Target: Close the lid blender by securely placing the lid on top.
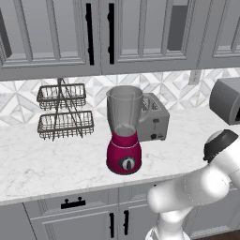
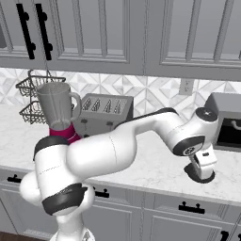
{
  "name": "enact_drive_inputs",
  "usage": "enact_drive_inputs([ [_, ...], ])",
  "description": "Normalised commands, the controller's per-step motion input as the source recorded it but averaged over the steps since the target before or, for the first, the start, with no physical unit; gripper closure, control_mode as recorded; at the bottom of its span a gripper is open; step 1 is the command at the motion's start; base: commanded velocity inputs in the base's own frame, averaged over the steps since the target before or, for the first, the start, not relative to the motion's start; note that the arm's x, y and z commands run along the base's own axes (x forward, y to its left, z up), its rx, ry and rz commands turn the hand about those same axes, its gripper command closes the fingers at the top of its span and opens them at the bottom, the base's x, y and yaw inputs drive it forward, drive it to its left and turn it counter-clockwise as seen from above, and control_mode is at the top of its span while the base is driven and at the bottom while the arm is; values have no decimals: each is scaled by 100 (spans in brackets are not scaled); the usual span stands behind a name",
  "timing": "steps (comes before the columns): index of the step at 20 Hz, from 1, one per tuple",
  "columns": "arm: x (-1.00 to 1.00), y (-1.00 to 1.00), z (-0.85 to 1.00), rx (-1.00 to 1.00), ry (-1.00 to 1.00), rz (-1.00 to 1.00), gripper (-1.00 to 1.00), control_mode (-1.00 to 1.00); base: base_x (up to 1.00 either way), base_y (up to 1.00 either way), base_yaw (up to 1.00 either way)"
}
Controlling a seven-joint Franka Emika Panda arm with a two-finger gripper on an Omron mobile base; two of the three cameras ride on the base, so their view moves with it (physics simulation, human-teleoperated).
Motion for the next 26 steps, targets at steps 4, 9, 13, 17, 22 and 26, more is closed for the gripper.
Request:
enact_drive_inputs([
  [4, 28, 3, -26, -1, 2, -1, -100, -100, 0, 0, 0],
  [9, 32, -8, -16, 0, 6, 0, -100, -100, 0, 0, 0],
  [13, 27, -16, -28, 0, 9, 0, -100, -100, 0, 0, 0],
  [17, 14, -34, -36, 0, 7, 0, -100, -100, 0, 0, 0],
  [22, 38, -27, -17, 5, 9, 0, -100, -100, 0, 0, 0],
  [26, 44, -15, -4, 9, 9, 0, -100, -100, 0, 0, 0],
])
